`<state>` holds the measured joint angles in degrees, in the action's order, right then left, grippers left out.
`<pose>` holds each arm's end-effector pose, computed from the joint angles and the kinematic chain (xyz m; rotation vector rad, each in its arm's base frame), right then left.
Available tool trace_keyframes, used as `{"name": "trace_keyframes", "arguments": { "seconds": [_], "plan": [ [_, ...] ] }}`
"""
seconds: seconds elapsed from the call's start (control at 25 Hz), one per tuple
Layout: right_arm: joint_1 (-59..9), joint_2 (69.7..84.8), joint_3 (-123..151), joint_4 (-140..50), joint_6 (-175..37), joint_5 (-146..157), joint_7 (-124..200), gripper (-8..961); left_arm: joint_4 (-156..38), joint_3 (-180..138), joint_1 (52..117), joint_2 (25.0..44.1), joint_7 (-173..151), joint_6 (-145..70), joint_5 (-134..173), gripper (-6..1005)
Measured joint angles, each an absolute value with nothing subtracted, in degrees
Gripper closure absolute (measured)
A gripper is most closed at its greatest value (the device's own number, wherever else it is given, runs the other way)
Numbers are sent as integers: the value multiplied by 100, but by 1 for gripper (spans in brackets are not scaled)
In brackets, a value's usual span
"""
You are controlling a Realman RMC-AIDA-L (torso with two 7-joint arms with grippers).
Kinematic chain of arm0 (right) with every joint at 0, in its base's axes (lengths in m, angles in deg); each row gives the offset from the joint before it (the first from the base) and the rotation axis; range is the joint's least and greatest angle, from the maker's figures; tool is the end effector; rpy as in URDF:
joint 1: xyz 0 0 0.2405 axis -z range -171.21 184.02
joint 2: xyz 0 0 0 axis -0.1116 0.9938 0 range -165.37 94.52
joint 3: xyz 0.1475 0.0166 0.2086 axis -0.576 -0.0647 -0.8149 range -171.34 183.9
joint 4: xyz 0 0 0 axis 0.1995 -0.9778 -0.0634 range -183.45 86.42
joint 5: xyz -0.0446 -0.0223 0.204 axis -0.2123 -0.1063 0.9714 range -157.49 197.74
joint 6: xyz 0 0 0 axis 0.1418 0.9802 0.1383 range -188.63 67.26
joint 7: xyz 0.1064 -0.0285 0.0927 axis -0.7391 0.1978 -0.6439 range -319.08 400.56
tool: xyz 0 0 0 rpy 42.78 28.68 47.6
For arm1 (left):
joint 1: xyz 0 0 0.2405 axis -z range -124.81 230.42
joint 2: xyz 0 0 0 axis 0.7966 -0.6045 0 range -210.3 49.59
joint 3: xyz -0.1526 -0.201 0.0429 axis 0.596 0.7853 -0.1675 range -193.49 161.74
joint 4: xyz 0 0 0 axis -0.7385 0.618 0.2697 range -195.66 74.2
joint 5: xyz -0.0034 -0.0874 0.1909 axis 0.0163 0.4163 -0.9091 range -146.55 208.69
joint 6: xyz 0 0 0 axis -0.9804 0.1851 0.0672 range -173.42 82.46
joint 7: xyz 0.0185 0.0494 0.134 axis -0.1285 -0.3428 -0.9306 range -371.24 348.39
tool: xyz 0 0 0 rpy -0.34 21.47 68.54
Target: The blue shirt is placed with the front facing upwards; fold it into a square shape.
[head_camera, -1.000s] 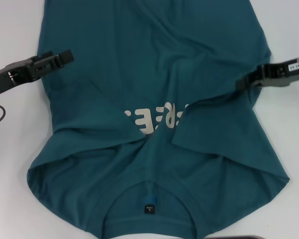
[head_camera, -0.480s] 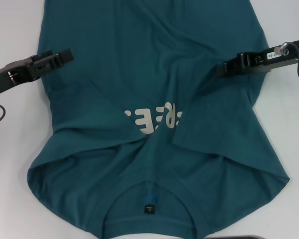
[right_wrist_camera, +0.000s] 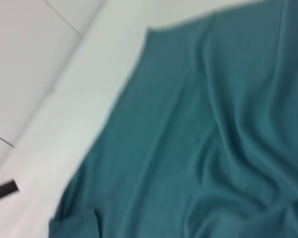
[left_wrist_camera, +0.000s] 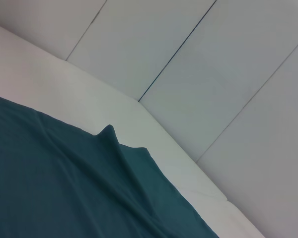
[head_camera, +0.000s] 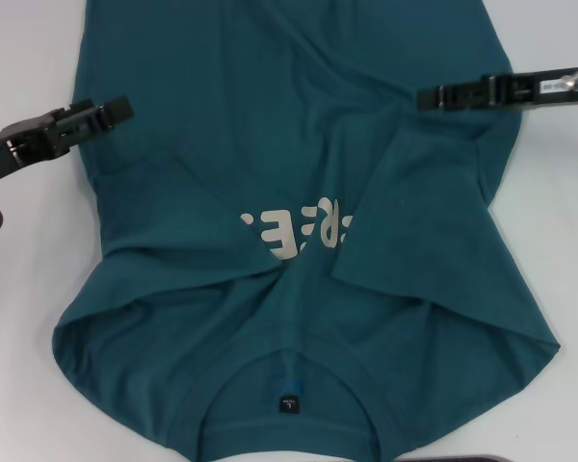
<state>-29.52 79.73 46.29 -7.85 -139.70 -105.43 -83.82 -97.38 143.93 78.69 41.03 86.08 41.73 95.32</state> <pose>0.2712 0.3787 0.0295 -2.3707 1.4876 0.4830 -0.3078 0.3150 0.0225 -2.2250 -1.2693 -0.9805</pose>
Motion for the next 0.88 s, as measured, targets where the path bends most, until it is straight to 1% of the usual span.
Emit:
{"name": "trace_keyframes", "arguments": {
  "seconds": [0.16, 0.2, 0.28, 0.6, 0.72, 0.88],
  "plan": [
    [-2542, 8006, 4614, -793, -13886, -9674, -7402, 240, -9738, 14400, 7857, 4105, 8605, 4207, 9535, 86],
    [-2350, 8026, 4558, -855, -13829, -9305, -6907, 223, -9738, 14400, 7855, 4107, 8605, 4218, 9536, 86],
    [-2226, 8035, 4451, -997, -13781, -9053, -6544, 189, -9738, 14400, 7855, 4113, 8605, 4227, 9538, 86],
    [-2075, 8046, 4045, -1363, -13810, -8680, -5498, 53, -9738, 14401, 7859, 4145, 8599, 4241, 9641, 85],
    [-2060, 8058, 3921, -1364, -13866, -8659, -5298, 51, -9738, 14406, 7858, 4153, 8614, 4265, 9680, 84],
    [-2044, 8191, 3590, -1367, -13991, -8547, -4823, 47, -9738, 14385, 7838, 4155, 8592, 4266, 9682, 84]
  ]
}}
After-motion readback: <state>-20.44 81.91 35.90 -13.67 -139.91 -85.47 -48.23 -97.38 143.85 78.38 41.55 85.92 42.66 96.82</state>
